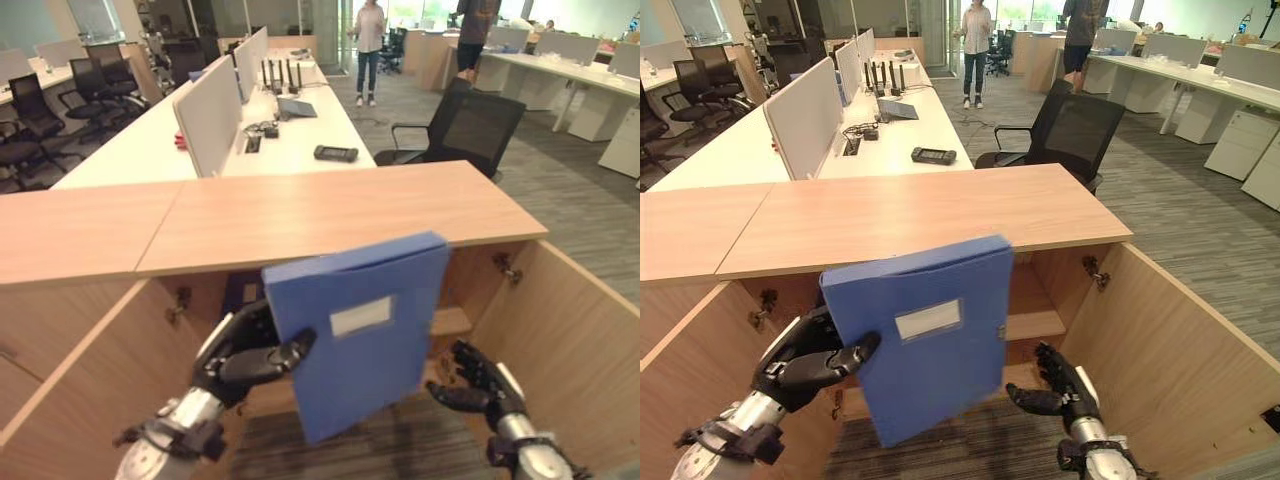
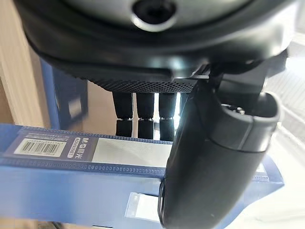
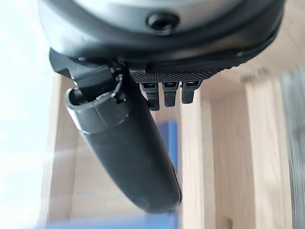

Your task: Put the empty folder in the office cabinet

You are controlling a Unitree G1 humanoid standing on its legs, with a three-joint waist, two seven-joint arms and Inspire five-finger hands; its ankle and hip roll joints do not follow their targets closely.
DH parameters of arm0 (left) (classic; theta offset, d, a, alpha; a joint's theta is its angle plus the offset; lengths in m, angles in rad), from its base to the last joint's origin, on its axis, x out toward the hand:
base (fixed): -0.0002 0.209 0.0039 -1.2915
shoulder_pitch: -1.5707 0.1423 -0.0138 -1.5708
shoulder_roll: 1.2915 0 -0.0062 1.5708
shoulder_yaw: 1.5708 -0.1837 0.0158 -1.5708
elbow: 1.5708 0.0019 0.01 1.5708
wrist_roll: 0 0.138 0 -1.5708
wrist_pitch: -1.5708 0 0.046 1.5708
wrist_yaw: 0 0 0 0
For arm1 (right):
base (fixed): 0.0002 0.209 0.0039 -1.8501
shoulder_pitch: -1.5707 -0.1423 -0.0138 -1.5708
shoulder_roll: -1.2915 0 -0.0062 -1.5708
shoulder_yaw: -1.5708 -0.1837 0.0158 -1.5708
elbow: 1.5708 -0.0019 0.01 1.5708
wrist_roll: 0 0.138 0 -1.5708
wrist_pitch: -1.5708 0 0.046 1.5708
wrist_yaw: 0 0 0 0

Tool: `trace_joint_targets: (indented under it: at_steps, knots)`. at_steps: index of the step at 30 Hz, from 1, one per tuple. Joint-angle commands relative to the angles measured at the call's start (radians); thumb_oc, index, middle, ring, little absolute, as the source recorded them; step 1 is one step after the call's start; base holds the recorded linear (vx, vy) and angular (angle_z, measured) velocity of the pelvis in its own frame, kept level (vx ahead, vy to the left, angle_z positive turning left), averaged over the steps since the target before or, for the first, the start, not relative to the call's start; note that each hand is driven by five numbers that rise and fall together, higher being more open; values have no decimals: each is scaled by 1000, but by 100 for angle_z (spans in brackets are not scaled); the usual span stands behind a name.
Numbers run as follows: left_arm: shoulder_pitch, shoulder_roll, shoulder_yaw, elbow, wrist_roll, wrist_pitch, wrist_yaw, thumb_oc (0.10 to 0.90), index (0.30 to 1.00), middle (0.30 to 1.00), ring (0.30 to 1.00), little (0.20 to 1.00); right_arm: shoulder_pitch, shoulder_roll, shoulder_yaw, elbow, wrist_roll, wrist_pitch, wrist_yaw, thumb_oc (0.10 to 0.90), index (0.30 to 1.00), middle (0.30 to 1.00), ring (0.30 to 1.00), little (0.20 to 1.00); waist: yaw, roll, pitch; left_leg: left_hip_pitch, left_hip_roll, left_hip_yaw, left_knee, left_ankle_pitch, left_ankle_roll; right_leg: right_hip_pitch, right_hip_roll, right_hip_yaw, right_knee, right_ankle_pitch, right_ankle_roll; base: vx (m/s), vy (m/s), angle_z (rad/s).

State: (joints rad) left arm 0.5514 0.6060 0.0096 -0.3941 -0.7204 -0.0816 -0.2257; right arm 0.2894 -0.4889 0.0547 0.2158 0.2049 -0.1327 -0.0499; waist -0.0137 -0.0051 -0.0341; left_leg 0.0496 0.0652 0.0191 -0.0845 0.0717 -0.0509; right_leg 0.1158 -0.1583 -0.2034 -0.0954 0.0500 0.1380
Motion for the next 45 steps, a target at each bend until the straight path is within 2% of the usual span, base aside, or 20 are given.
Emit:
trace_joint_targets:
  at_steps: [1,3,10,13,14,15,18,21,23,27,34,45]
  knots:
    - [-45,1,120,-49,79,-125,-10,400,300,300,300,300,-125,-73,-103,-85,-120,-53,-55,800,900,900,900,900,16,-40,-28,33,-81,-72,-3,-124,51,-25,65,-16,8,-21,-27,0,0,0]
    - [-25,-13,169,-23,125,-134,3,400,300,300,300,300,-127,-85,-126,-102,-162,-45,-62,800,900,900,900,900,20,-40,-27,32,-82,-74,-3,-123,52,-25,65,-16,8,-23,-28,0,0,0]
    - [-33,-41,226,-6,199,-153,18,400,300,300,300,300,-145,-93,-135,-184,-181,-58,-25,800,900,900,900,900,28,-42,-19,28,-83,-79,-3,-119,52,-27,65,-18,8,-24,-31,-2,-2,1]
    - [-103,-43,171,-19,202,-164,12,400,300,300,300,300,-186,-69,-61,-275,-38,-103,79,800,900,900,900,900,29,-47,-14,28,-83,-78,-3,-116,50,-27,64,-18,8,-23,-31,-8,-6,3]
    - [-125,-41,149,-15,205,-165,14,400,300,300,300,300,-200,-54,-31,-287,36,-112,114,800,900,900,900,900,30,-47,-14,29,-82,-76,-3,-115,50,-27,64,-18,8,-23,-32,-12,-9,4]
    - [-167,-39,110,-4,200,-166,12,400,300,300,300,300,-215,-28,27,-307,187,-115,197,800,900,900,900,900,31,-50,-14,29,-82,-73,-3,-113,48,-26,63,-18,8,-21,-31,0,0,0]
    - [-221,-43,69,23,197,-168,9,400,300,300,300,300,-228,-2,98,-330,383,-96,307,800,900,900,900,900,34,-53,-16,30,-82,-71,-3,-112,45,-27,63,-19,8,-21,-31,0,0,0]
    - [-255,-55,45,23,176,-171,-4,400,300,300,300,300,-235,24,169,-346,520,-61,390,800,900,900,900,900,37,-54,-18,29,-81,-70,-3,-110,42,-27,63,-17,8,-21,-31,0,0,0]
    - [-282,-67,24,25,163,-179,-3,400,300,300,300,300,-245,50,207,-331,583,-56,403,800,900,900,900,900,39,-54,-20,31,-81,-69,-3,-111,41,-27,62,-17,8,-20,-31,0,0,0]
    - [-323,-82,-11,22,129,-186,3,400,300,300,300,300,-265,86,262,-296,620,-56,390,800,900,900,900,900,39,-53,-23,33,-81,-69,-3,-111,40,-26,62,-18,8,-20,-31,0,0,0]
    - [-408,-117,-106,-4,-35,-186,-45,400,300,300,300,300,-309,143,336,-244,694,-67,390,800,900,900,900,900,37,-52,-28,32,-82,-71,-3,-108,40,-25,62,-18,8,-19,-32,0,0,0]
    - [-465,-124,-184,-43,-239,-148,-167,400,300,300,300,300,-335,148,383,-157,677,-55,407,800,900,900,900,900,33,-52,-32,30,-83,-75,-3,-108,39,-26,62,-23,8,-19,-31,0,0,0]
